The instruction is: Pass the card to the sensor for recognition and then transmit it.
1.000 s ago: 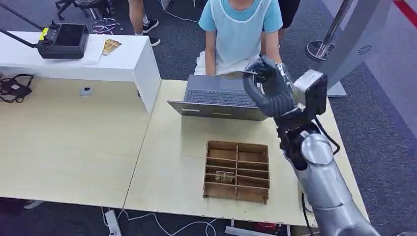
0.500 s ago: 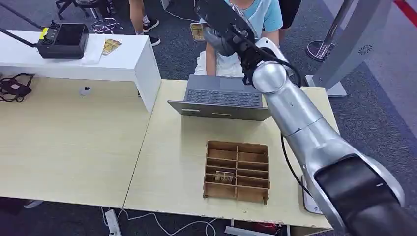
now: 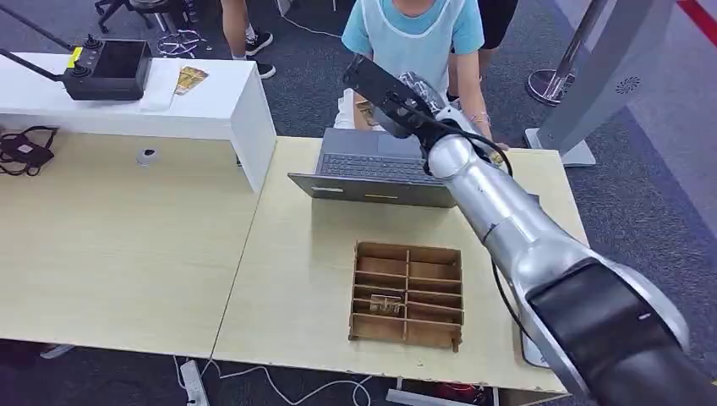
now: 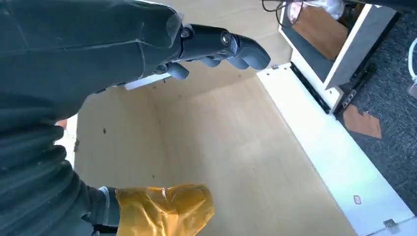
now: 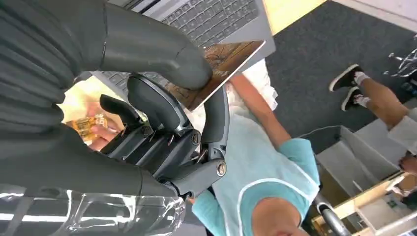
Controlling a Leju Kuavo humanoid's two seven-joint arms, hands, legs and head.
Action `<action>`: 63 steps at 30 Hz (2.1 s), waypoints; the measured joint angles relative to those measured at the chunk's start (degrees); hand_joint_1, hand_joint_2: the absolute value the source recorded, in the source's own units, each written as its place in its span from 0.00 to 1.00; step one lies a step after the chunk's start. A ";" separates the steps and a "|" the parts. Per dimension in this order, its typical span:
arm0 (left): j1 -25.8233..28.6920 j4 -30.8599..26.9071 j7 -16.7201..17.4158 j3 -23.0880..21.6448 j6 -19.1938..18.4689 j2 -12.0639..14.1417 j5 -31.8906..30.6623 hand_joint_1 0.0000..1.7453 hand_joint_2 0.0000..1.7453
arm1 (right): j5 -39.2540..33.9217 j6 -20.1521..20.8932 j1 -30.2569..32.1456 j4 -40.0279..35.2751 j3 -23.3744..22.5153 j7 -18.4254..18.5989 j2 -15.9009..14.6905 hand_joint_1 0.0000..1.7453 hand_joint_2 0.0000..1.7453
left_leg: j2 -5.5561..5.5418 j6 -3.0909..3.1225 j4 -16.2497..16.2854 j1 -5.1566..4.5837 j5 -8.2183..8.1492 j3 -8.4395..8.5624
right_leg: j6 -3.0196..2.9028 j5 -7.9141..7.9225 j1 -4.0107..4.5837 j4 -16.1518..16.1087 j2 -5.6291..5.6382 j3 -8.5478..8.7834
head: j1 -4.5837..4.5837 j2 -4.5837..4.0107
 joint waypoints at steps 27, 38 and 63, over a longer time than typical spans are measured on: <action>0.04 0.13 1.60 -3.63 -1.22 0.04 0.00 0.00 1.00 | 3.98 -1.05 -0.06 3.28 -0.53 -0.11 0.04 0.99 1.00 | 0.02 0.00 0.01 0.06 0.00 0.00 | -0.05 0.03 0.06 -0.01 0.01 -0.01 | 0.00 0.00; 0.28 0.37 2.19 -6.21 -1.86 0.15 0.00 0.00 1.00 | 9.61 -3.34 0.06 3.22 -0.61 -0.92 0.04 0.00 1.00 | 0.04 0.00 0.01 0.07 0.00 0.00 | -0.05 0.03 0.07 -0.01 0.04 -0.03 | 0.00 0.00; 2.66 0.61 1.84 -6.82 0.72 1.42 0.00 0.00 1.00 | 15.04 -30.98 49.31 -63.19 -6.42 -24.28 -23.01 0.00 1.00 | -0.31 0.03 -0.01 0.16 -0.34 -0.09 | 0.05 -0.21 0.16 -0.31 -0.32 0.18 | -0.02 0.00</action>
